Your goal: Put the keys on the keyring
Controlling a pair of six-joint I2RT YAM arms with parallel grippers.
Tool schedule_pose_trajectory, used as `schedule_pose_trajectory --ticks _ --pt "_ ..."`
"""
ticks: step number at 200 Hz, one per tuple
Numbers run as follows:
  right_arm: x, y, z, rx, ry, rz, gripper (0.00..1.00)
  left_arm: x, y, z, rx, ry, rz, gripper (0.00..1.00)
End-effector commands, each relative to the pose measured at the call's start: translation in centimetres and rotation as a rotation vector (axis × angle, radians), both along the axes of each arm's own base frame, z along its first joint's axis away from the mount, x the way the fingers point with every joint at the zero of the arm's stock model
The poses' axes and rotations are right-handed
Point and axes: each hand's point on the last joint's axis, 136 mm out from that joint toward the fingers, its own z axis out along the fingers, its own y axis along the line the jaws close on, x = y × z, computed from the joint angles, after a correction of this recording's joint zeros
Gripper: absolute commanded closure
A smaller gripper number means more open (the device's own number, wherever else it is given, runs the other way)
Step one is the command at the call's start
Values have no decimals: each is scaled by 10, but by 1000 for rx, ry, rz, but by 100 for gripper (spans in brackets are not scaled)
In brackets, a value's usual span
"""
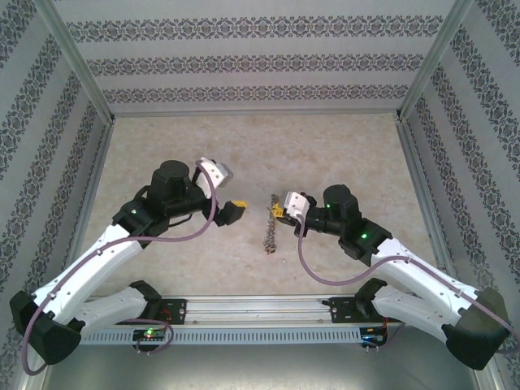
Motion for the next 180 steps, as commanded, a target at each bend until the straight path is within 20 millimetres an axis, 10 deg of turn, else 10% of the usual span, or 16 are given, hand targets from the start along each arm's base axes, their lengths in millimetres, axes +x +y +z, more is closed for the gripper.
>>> schedule_pose_trajectory --ticks 1,102,154,180 --pt "6 6 20 4 -85 -1 100 -4 123 -50 156 275 717 1" --pt "1 15 17 -19 -53 36 100 -41 196 -172 -292 1018 1092 0" --pt "1 4 13 -39 -69 -8 100 -9 226 -196 -295 977 1175 56" --pt "-1 -3 19 -28 -98 -31 100 -18 239 -221 -143 1058 1194 56"
